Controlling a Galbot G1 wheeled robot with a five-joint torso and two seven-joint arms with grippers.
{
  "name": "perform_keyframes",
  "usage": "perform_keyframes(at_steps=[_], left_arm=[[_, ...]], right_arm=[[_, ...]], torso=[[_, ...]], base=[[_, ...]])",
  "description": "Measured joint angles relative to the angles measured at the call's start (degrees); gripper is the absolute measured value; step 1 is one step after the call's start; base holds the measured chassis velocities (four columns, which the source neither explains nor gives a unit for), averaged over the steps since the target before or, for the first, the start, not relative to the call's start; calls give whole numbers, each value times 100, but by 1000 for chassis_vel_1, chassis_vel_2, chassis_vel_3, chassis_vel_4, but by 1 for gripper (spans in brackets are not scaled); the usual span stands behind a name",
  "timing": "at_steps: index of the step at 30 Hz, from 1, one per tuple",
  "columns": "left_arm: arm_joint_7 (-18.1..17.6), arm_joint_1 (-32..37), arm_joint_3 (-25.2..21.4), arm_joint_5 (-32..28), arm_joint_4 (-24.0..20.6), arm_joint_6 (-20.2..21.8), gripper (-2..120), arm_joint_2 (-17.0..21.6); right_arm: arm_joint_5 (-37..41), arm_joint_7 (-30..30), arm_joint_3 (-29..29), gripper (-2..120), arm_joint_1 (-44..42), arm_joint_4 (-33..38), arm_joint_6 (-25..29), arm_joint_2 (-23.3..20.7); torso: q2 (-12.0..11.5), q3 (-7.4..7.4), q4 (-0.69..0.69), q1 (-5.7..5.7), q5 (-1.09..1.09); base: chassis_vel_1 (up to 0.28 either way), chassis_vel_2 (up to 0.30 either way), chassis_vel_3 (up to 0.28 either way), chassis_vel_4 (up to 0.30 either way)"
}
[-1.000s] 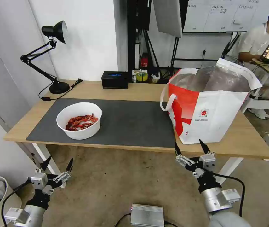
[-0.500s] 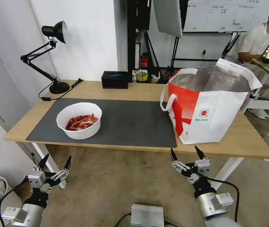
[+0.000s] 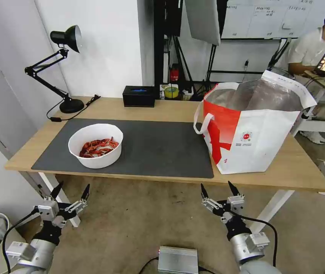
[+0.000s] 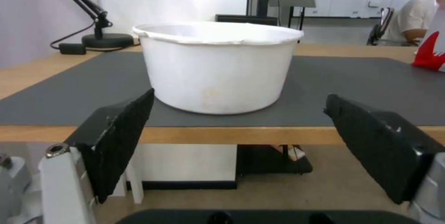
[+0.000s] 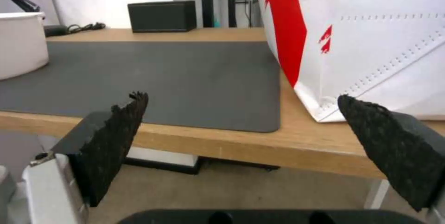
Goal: Pick up the trash from the table and place it into the takeout bag.
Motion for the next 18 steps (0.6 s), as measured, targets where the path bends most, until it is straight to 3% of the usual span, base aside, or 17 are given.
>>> perform_keyframes(at_steps=[9,18], left_arm=[[-7,-44,8,-41,-123,166,100,123],[-311,-503,-18,-360,-527,934,100,661]], right_arm=[[-1,0,3,100,-3,0,3,-1],[-1,-1,7,100,-3,1,4,-2]], torso=[[0,0,0,0,0],[0,0,0,0,0]], base=[[0,0,0,0],[0,0,0,0]])
